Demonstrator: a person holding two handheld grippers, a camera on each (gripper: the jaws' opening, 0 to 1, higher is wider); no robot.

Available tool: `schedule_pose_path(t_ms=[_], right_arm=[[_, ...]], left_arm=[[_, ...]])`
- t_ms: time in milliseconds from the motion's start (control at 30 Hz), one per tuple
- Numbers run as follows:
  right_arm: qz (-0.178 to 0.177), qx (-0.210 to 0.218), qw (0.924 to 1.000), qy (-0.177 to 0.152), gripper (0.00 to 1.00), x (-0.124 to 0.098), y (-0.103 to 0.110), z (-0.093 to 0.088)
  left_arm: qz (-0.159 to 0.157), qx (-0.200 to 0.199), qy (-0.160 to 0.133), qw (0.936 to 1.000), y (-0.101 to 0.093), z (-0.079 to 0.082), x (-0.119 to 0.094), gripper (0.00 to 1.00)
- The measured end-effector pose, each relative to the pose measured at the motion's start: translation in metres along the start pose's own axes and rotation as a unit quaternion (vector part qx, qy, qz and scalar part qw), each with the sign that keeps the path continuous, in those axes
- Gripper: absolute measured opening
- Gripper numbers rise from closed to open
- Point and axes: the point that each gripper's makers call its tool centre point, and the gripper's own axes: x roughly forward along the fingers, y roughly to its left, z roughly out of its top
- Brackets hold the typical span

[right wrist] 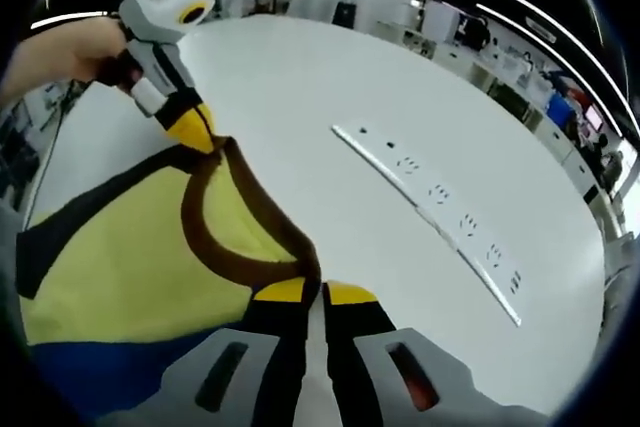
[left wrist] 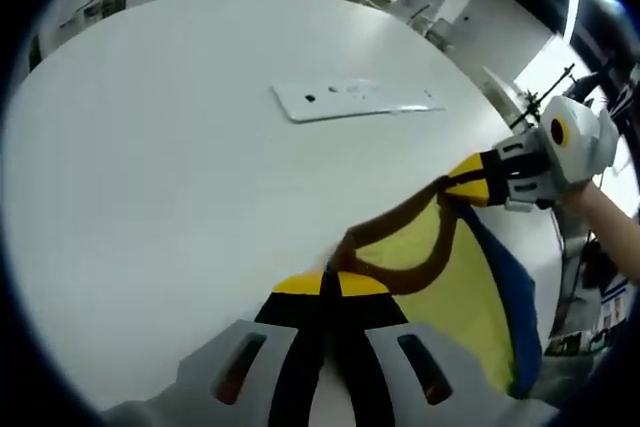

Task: Fold the garment on the visible template until the final outline fits inside the template.

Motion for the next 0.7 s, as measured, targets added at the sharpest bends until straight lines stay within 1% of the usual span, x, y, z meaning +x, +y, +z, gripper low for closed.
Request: schedule_pose_path(t_ms=[133,200,333,500,600,700], right_arm=[[-0.004,-0.001,1.0000,-0.001,0.08,-0.001,-0.001,0.000],[-0.006,-0.002,1.0000,-0.001,0.09,0.001,-0.005,0.000],[-0.017,-0.002,0.9999,0.003,0.13,-0.003,-0.007,-0.001],[-0.028,0.008,0.9996,0.005,0.16,-0.012,-0.009,-0.003],[-0.033,0.010,0.9994,0.004,0.15,-0.020,-0.009,-0.002],[-0.037,0.009,0.9993,0.002,0.14,-0.026,-0.009,-0.001]], left_arm=[[0.002,0.013,-0.001,0.9999,-0.001,0.001,-0.001,0.00],[0.001,0.027,-0.002,0.9996,-0.002,0.002,-0.002,0.00],[0.005,0.056,-0.004,0.9984,-0.004,0.005,-0.006,0.00],[0.018,0.069,-0.007,0.9974,-0.002,0.011,-0.013,0.05],[0.027,0.076,-0.011,0.9967,-0.001,0.014,-0.018,0.09],[0.031,0.079,-0.017,0.9962,-0.001,0.017,-0.024,0.03]])
